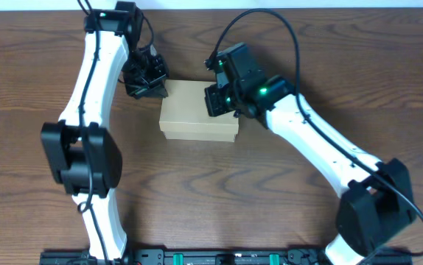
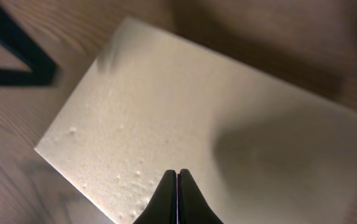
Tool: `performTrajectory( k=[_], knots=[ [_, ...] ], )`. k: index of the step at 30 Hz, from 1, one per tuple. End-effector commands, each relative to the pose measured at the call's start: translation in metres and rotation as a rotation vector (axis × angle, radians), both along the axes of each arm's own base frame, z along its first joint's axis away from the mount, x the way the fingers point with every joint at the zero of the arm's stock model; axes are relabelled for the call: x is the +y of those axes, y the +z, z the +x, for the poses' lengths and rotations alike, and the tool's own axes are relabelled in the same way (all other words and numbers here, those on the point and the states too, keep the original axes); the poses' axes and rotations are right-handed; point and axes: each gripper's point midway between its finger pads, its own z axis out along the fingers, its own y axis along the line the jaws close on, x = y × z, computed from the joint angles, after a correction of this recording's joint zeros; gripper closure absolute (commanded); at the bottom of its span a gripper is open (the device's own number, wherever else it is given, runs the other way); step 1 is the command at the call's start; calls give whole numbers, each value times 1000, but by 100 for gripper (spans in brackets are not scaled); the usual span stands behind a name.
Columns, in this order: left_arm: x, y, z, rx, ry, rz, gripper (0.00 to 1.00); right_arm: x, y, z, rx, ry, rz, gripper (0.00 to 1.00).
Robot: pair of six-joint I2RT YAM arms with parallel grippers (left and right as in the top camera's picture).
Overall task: Pack container
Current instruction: 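Fold the lid down over the box with both grippers and press it shut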
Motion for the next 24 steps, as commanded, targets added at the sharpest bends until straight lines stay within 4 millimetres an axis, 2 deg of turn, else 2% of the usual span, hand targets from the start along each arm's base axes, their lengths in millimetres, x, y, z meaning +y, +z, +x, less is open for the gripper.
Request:
performTrajectory(
  k=[1,6,11,24],
  knots=[
    [14,30,0,-93,23,68,94,13,-23,-7,30,40,-46,99],
    [29,43,-8,-124,27,148,95,20,-48,-18,80,65,-92,99],
    [35,45,-14,-112,27,184,94,10,-71,-23,113,41,-184,98],
    [37,44,-17,-98,27,192,94,-13,-83,-34,160,15,-302,99]
  ],
)
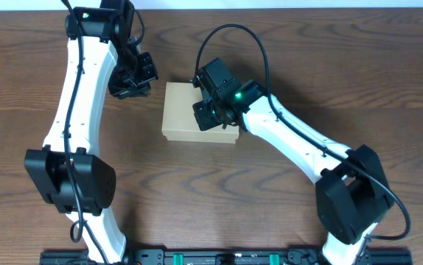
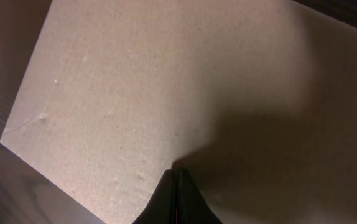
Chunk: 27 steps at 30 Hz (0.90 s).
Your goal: Pack container
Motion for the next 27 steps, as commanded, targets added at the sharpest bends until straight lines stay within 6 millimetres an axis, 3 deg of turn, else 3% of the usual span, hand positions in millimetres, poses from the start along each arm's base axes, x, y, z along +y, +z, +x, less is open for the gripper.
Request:
performTrajectory(
  k=[1,6,7,9,10,11,12,13,18,27],
  knots=[
    [4,7,0,-14,5,17,94,-23,-36,-12,58,-16,-150,99],
    [4,7,-1,-13,5,17,94,-22,-34,-11,42,11,-151,99],
    [4,7,0,-13,5,16,92,-20,-31,-10,35,13,-139,93],
    [5,7,0,-15,4,16,73,-14,-17,-6,3,20,-100,39],
    [5,8,0,-17,0,16,57,-10,-6,-3,-21,33,-76,21],
    [5,10,0,-22,-6,16,30,-7,4,0,-46,41,-59,1],
    [5,13,0,-27,-8,16,8,-5,16,3,-76,56,-45,1],
    [4,16,1,-38,-15,14,4,-3,28,5,-104,65,-31,1],
    [4,40,7,-102,-19,9,4,-4,87,19,-256,82,6,1],
    [-9,80,-5,-185,-156,-75,5,-31,156,11,-415,141,31,1]
  ],
)
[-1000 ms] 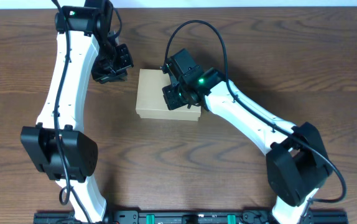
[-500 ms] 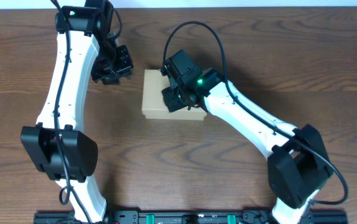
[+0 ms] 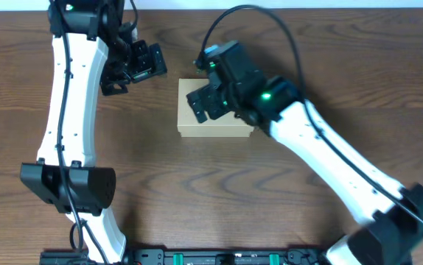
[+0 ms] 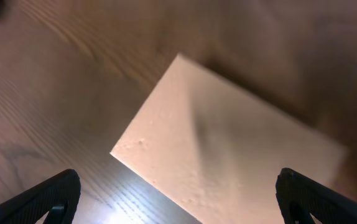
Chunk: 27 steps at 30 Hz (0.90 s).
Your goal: Pack container
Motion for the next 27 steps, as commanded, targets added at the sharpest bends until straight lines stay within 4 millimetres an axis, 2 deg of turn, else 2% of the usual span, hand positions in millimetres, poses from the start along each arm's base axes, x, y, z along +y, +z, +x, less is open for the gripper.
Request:
performTrajectory(
  k=[1,6,9,12,19,27],
  knots=[
    [1,26,-7,-92,-87,-14,5,-21,36,-2,-115,57,-40,1],
    [16,57,-28,-188,-85,55,5,-64,64,-21,-164,57,-69,1],
    [25,70,-44,-237,-72,95,5,-84,70,-37,-176,55,-41,1],
    [28,76,-62,-281,-67,97,5,-105,67,-56,-192,47,-20,1],
    [28,63,-115,-417,-50,53,5,-146,57,-110,-276,12,22,1],
    [31,37,-185,-603,-18,2,5,-172,46,-168,-359,6,61,1]
  ],
)
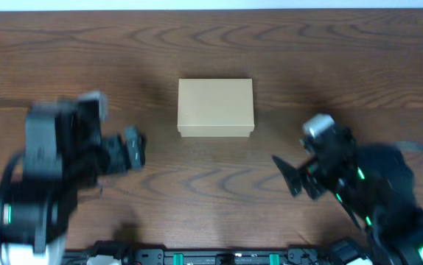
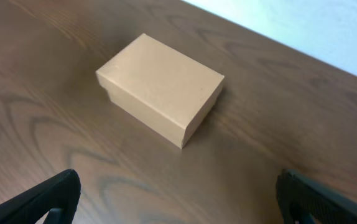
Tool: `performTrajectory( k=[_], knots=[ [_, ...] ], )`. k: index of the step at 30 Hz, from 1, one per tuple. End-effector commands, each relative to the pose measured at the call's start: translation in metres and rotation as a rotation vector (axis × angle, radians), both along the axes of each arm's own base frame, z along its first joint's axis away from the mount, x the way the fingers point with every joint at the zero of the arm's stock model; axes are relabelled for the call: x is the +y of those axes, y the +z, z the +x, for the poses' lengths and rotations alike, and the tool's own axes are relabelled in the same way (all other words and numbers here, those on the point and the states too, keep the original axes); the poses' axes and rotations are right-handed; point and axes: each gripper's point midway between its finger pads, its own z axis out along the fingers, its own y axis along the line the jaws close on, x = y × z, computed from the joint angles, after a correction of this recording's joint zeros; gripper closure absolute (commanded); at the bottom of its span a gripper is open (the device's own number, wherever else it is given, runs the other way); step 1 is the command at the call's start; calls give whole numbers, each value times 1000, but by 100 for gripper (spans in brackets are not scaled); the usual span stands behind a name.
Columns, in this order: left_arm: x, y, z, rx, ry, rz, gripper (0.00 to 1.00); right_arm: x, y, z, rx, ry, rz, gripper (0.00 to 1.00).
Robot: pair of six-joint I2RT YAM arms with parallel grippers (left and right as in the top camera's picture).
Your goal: Pack container
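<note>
A tan cardboard box with its lid on sits alone in the middle of the wooden table. In the right wrist view the box lies well ahead of my right gripper. That gripper is open wide, with one black fingertip at each lower corner and nothing between them. In the overhead view the right gripper is at the lower right, away from the box. My left gripper is at the lower left, blurred by motion.
A pale wall or floor strip shows beyond the table's far edge. The black rail of the arm bases runs along the near edge. Bare wood surrounds the box on all sides.
My right gripper was open just over the box lid and my left gripper hung by the box's far left corner. Both arms now sit back near the table's front edge. The box has not moved.
First my right gripper was shut with its tip over the lid and my left gripper was at the box's far left corner. Then the left had moved off and the right tip touched the lid. Later the right was open, the box slightly further right. Now both arms are back.
</note>
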Motion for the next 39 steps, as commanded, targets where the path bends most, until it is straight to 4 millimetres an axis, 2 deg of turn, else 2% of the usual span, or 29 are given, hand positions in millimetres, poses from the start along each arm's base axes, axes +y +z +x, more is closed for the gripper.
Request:
performTrajectory(
  k=[1,7,10,14,21,26,28,34,39],
  knots=[
    [0,-7,-26,-80,5,-31,4,-9,-11,-19,-7,1,10,1],
    [3,-26,-67,-199,11,-62,5,-23,-25,-52,-4,-20,45,1],
    [5,-34,-80,-241,21,-78,5,-25,-21,-55,-12,-34,78,1],
    [7,-44,-87,-272,30,-75,5,-25,-22,-55,-7,-34,75,1],
    [7,-48,-89,-259,30,-78,5,-25,-23,-55,-6,-34,74,1],
    [8,-60,-98,-198,31,-71,5,-25,-23,-55,-6,-34,74,1],
    [15,-63,-98,-196,48,-27,5,-25,-23,-55,-6,-34,74,1],
    [44,-50,-79,-298,150,118,5,-25,-23,-55,-6,-34,74,1],
    [52,-53,-60,-364,89,275,4,-25,-23,-55,-6,-34,74,1]
  ],
)
